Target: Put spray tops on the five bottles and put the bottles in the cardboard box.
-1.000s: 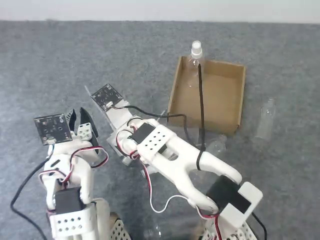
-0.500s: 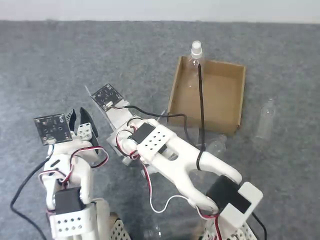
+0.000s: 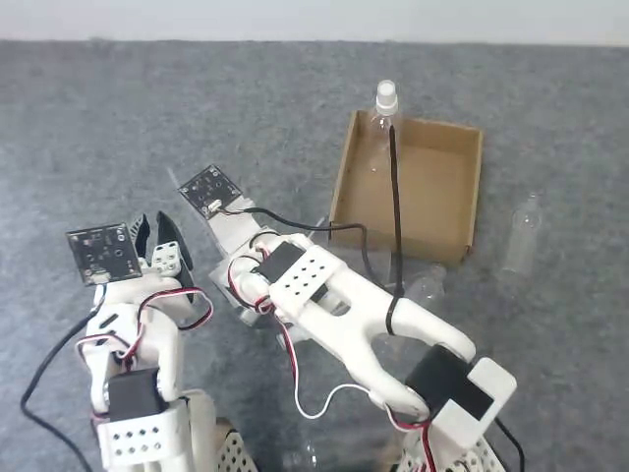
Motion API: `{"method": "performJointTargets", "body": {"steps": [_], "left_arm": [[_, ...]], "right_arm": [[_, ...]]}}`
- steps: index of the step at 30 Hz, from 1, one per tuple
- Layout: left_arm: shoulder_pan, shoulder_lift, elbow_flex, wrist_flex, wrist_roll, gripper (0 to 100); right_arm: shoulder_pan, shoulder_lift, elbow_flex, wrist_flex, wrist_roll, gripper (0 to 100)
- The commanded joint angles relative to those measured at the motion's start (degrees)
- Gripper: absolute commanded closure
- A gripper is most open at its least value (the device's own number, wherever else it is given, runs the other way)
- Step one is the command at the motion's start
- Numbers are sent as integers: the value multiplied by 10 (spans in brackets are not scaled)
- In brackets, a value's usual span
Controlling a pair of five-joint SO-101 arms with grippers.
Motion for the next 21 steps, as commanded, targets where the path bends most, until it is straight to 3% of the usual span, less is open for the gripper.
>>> {"method": "performJointTargets", "body": {"steps": [1,9,18,21], "left_arm": [[2,-7,-2,-14,2,942],[2,-7,-2,-14,2,942],[2,-7,-2,-14,2,942],[2,-7,-2,-13,2,942]], "right_arm": [[-5,-9,-4,18,-6,841],[-5,-15,-4,29,-4,793],[15,-175,-50,255,-1,794],[47,-243,-50,307,42,794]]}}
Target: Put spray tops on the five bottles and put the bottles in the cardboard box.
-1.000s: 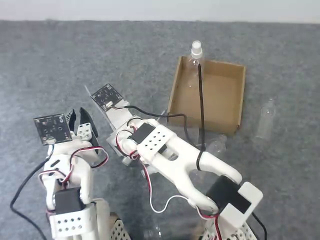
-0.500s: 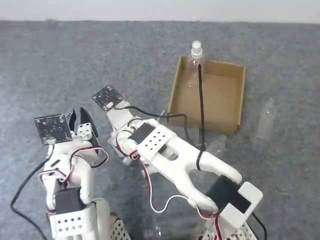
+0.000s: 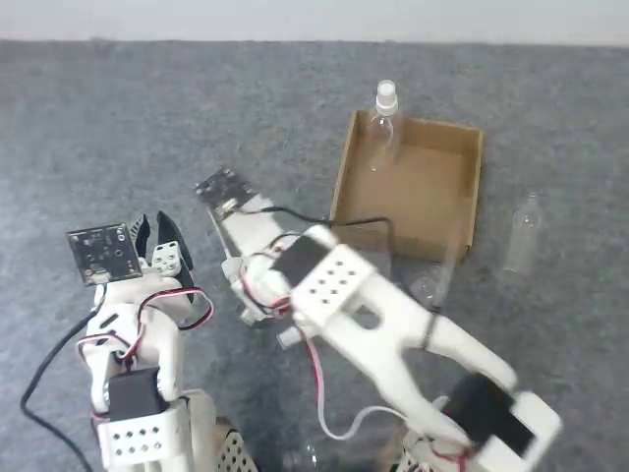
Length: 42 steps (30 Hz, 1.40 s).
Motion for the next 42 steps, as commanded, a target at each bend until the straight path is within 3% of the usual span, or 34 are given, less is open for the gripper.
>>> {"method": "performJointTargets", "body": {"steps": [1,12,19,22,28,34,42], "left_arm": [[2,-7,-2,-13,2,942],[2,-7,-2,-13,2,942],[2,-7,-1,-13,2,942],[3,-7,3,-15,2,942],[19,-7,5,-13,1,942],[20,-7,5,-13,1,942],[21,-7,9,-15,1,942]], "right_arm": [[58,-136,-38,89,61,794],[339,-343,-39,278,206,792],[623,-332,-37,213,296,790],[697,-267,-38,165,299,790],[728,-101,-40,90,288,789],[727,17,-74,25,202,789],[705,196,-226,20,105,789]]}}
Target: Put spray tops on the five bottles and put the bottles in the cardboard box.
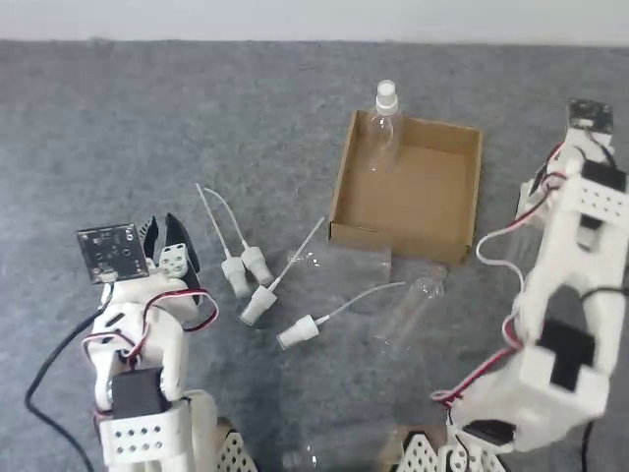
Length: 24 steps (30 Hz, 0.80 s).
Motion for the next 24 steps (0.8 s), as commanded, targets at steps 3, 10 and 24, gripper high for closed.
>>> {"method": "performJointTargets", "body": {"steps": [3,10,24], "left_arm": [[3,-7,-6,-13,1,942],[3,-7,-6,-13,1,942],[4,56,-102,54,-138,942]], "right_arm": [[-19,127,-144,-7,-61,790],[-15,219,-189,-5,-58,864],[70,224,-189,102,310,986]]}}
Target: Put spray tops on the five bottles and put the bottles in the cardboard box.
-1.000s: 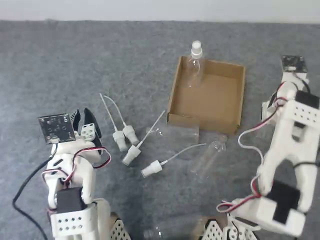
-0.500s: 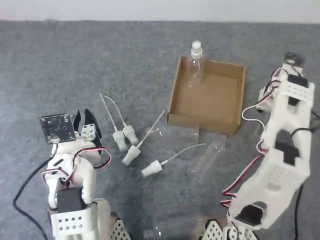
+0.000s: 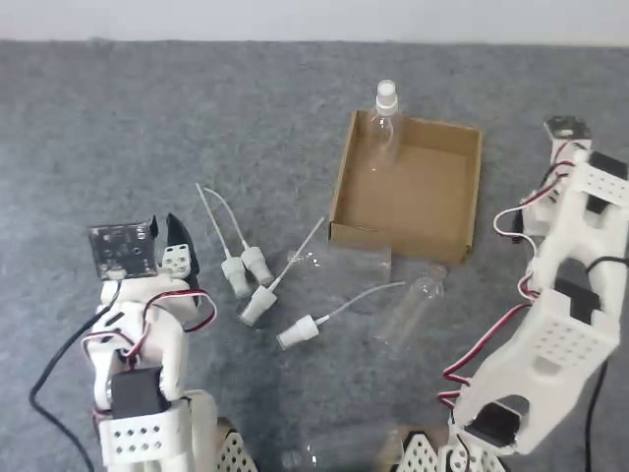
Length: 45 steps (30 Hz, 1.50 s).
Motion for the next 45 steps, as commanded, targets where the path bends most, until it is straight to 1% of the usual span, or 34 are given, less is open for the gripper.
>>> {"method": "performJointTargets", "body": {"steps": [1,3,7,9,12,14,16,19,21,24,26,29,32,35,38,40,42,45], "left_arm": [[4,85,-123,71,-111,942],[6,170,-192,123,-178,942],[16,350,-349,272,-303,942],[25,426,-416,340,-353,942],[39,511,-486,406,-420,941],[57,555,-502,424,-469,923],[72,591,-495,418,-506,871],[85,637,-466,367,-545,803],[96,660,-441,327,-559,792],[127,680,-401,285,-556,798],[164,679,-367,259,-516,798],[213,670,-311,189,-432,798],[229,661,-267,113,-382,798],[200,653,-265,68,-363,798],[142,660,-313,65,-360,798],[111,673,-346,64,-335,798],[94,695,-370,62,-324,798],[90,730,-397,62,-324,798]], "right_arm": [[43,-4,-18,41,142,986],[58,-11,-14,41,170,986],[75,-55,35,36,221,986],[75,-87,78,33,258,986],[76,-143,152,-2,299,986],[76,-181,207,-41,312,986],[75,-214,259,-78,316,983],[75,-243,309,-108,316,983],[76,-247,322,-110,316,983],[78,-247,324,-108,316,982],[83,-247,324,-108,314,982],[85,-247,324,-110,313,982],[85,-247,324,-107,313,982],[91,-247,324,-106,313,982],[95,-247,324,-106,313,982],[97,-247,325,-106,313,982],[97,-247,325,-106,312,982],[97,-247,325,-106,312,982]]}}
